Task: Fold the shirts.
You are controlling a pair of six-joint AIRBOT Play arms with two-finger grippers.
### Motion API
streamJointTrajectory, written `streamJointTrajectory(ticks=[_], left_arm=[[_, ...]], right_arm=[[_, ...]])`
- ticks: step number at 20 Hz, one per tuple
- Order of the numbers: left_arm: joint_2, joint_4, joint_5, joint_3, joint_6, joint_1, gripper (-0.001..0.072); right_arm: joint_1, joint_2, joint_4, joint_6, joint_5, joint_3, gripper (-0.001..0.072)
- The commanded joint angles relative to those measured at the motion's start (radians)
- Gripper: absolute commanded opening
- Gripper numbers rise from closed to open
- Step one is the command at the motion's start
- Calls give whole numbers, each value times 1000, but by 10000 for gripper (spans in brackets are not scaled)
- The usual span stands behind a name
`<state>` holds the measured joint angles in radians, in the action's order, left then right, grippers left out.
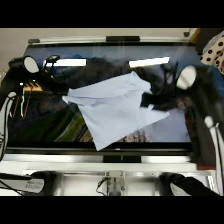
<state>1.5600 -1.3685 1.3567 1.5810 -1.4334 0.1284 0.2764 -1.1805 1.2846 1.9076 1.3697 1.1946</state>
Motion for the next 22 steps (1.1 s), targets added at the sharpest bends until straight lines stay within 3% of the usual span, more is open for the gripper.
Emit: streamJointTrajectory(ticks=[1, 4, 6, 9, 13, 22], left_arm=[[2, 2, -6, -1, 12, -5, 40], [2, 26, -13, -1, 12, -4, 40], [2, 45, -13, 0, 12, -4, 40], [2, 53, -14, 0, 13, -4, 40], [2, 53, -14, 0, 12, -4, 40], [2, 53, -21, 0, 12, -5, 40]], right_arm=[[177, 222, -179, 263, -343, -480, 621], [397, 205, -220, 408, -612, -618, 621], [508, 140, -224, 475, -708, -619, 621], [569, 31, -243, 508, -749, -619, 620], [569, -23, -365, 470, -993, -619, 620], [570, -47, -369, 470, -1007, -618, 616]])
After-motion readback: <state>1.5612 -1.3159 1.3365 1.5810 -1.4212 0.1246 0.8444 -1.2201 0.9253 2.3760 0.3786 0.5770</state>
